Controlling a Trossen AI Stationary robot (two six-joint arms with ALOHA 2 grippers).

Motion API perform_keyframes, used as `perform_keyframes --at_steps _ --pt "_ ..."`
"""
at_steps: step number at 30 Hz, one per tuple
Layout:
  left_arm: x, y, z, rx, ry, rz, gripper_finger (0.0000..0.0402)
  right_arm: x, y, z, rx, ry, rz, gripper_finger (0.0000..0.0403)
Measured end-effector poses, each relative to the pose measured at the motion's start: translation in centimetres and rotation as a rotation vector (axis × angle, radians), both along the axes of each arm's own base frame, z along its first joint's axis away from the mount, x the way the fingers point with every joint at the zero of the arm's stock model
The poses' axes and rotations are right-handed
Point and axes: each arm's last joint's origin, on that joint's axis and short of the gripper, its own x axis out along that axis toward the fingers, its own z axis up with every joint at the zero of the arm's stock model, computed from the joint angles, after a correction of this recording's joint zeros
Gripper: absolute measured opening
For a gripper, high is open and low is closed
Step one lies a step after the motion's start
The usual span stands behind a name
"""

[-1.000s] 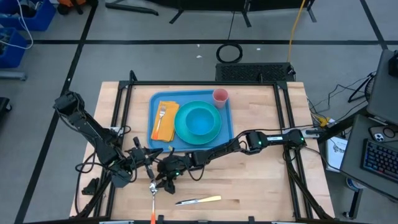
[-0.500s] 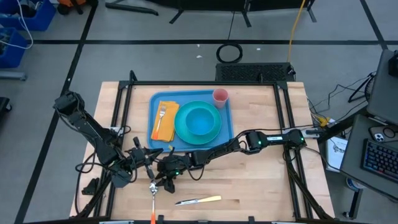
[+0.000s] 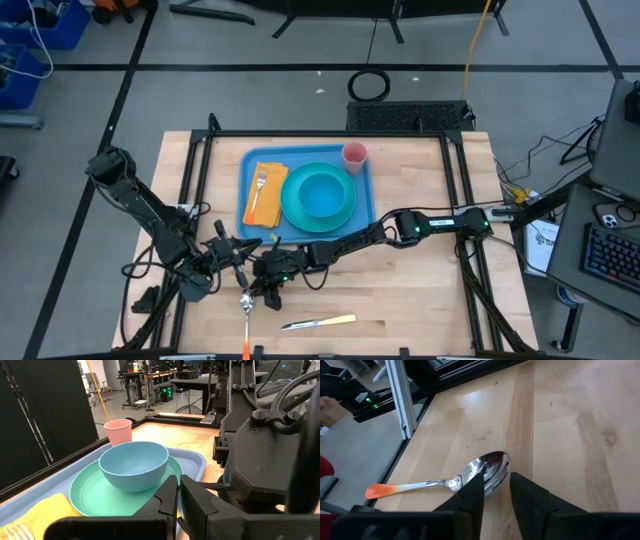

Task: Set up tray
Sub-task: Put the orange spoon on the yellow napkin to the right of the orange fork on the blue serving tray

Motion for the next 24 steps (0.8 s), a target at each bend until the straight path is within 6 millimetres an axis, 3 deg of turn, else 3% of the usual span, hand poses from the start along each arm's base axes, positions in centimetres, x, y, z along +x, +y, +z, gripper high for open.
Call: perform_keyframes --at_steps 10,24 --pt "-0.03 0.04 -0.07 0.000 0.003 0.002 0.0026 0.06 -0.17 0.03 -0.036 -0.022 0.013 0.0008" --pt "-0.09 0.10 -0.21 -0.010 0.005 0.003 0.0026 0.27 -0.85 0.27 -0.010 -0.044 0.048 0.0000"
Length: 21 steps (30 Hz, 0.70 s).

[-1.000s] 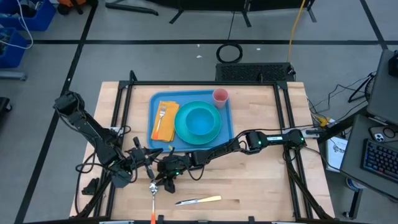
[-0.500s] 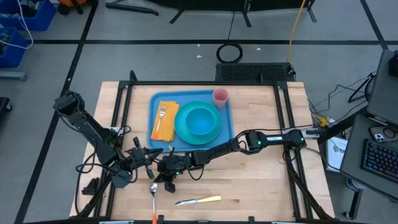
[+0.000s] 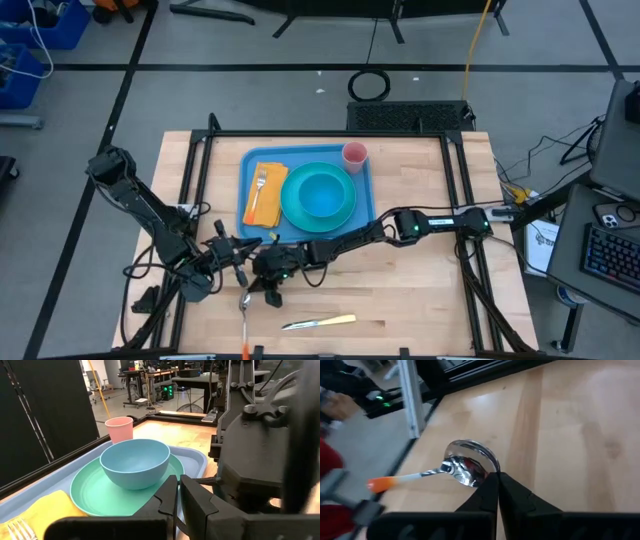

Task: Set up tray
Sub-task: Put the orange spoon on the yellow napkin to the right of the orange fork on the blue serving tray

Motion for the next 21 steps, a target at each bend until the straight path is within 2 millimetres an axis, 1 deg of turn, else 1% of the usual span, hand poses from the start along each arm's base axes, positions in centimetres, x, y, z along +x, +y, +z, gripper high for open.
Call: perform_keyframes --at_steps 4,7,12,14,17,21 --pt "-0.2 -0.2 0.0 0.000 -0.001 -0.009 0.0026 0.1 -1.0 0.1 0.062 0.041 0.011 0.0000" --pt "-0.5 -0.5 0.1 0.006 -0.018 -0.012 0.0026 -0.2 -1.3 1.4 -0.005 0.072 0.001 0.0000" --pt "-1.5 -1.2 0.3 0.029 -0.055 -0.006 0.0026 -0.8 -0.8 4.2 -0.101 0.048 0.006 0.0000" --pt "-1.8 -1.4 0.3 0.043 -0.072 0.004 0.0026 -1.3 -0.6 5.0 -0.169 0.078 -0.013 0.0000" --pt "-2.2 -1.6 0.3 0.044 -0.078 -0.008 0.0026 -1.9 -0.9 6.0 -0.274 0.113 -0.050 0.0000" --pt "-2.4 -1.8 0.3 0.033 -0.077 -0.030 0.0026 -2.4 -1.8 8.1 -0.290 0.128 -0.054 0.0000"
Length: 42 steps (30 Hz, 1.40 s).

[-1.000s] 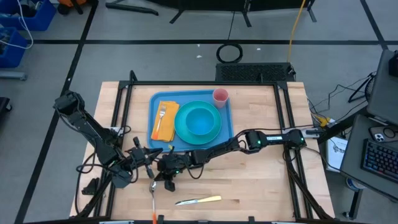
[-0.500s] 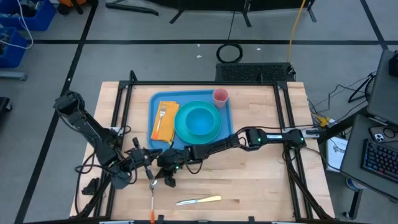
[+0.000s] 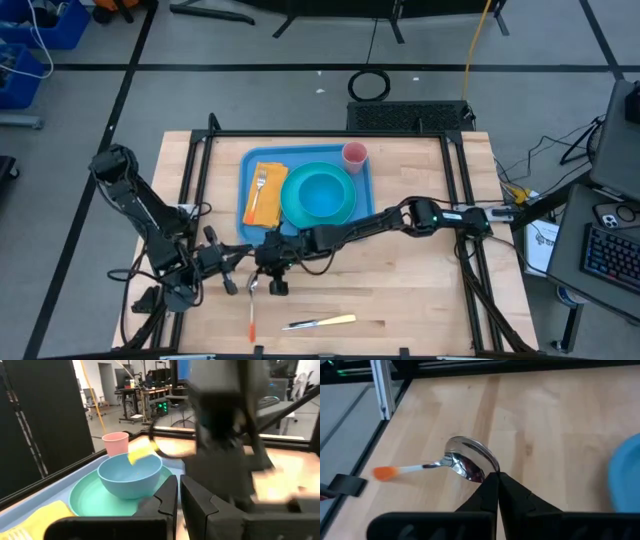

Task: Set up tray
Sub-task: Put the orange spoon on the yellow napkin to the right of the orange fork on the blue serving tray

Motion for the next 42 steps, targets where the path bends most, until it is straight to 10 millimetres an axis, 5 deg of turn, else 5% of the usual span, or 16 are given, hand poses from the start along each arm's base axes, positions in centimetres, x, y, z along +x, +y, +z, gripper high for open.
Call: perform_keyframes --at_steps 8,18,25,37,42 --pt "-0.1 -0.1 0.0 -0.006 0.000 -0.008 0.0026 -1.9 -3.8 5.6 -0.110 0.028 -0.120 0.0000" --pt "-0.1 -0.1 -0.1 -0.019 0.005 -0.021 0.0026 -4.4 -13.2 12.0 -0.093 -0.016 -0.331 0.0000" --pt "-0.1 -0.1 -0.2 -0.011 0.015 -0.026 0.0026 -5.3 -18.4 12.9 0.089 -0.026 -0.328 0.0000" --pt "-0.1 0.0 -0.5 -0.030 0.036 -0.047 0.0026 -5.6 -17.6 12.6 0.225 0.038 -0.176 0.0000" --pt "-0.1 0.0 -0.5 -0.032 0.044 -0.057 0.0026 -5.6 -14.9 10.2 0.222 0.115 -0.069 0.0010"
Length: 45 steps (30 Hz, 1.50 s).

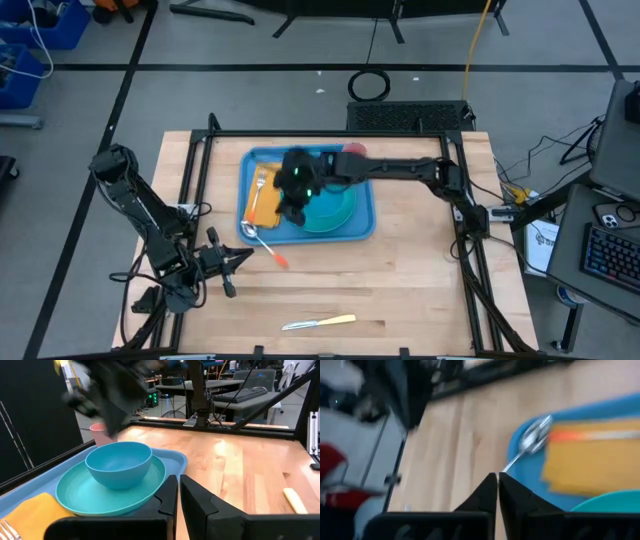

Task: Set up tray
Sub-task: Put the orange spoon on the yellow napkin to the right of the orange fork on the blue serving tray

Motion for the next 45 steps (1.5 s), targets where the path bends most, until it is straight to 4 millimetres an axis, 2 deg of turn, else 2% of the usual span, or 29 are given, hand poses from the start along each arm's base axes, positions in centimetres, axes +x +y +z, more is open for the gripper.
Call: perform_keyframes --at_steps 4,12,16,24,31,38,45 --pt "0.1 0.1 0.0 -0.003 -0.001 0.005 0.0026 -0.1 1.8 -2.7 0.014 0.054 0.035 0.0058" --pt "0.1 0.1 0.0 -0.005 -0.001 0.006 0.0026 -1.3 3.2 -7.9 0.193 0.141 0.139 0.0205" --pt "0.1 0.1 -0.1 -0.001 0.001 0.006 0.0026 -1.7 3.9 -9.6 0.215 0.167 0.121 0.0240" --pt "0.0 0.1 -0.1 -0.011 -0.001 0.008 0.0026 -1.8 4.6 -11.1 0.316 0.155 0.051 0.0236" --pt "0.0 0.1 -0.1 -0.011 0.000 0.007 0.0026 -1.6 4.9 -10.8 0.275 0.092 0.096 0.0227" --pt "0.2 0.0 -0.7 0.010 0.012 0.012 0.0026 -1.2 4.3 -10.3 0.265 0.026 0.092 0.0226" --pt "0.7 0.0 -1.3 0.016 0.020 0.037 0.0026 -1.9 3.8 -6.9 0.170 -0.087 0.089 0.0226"
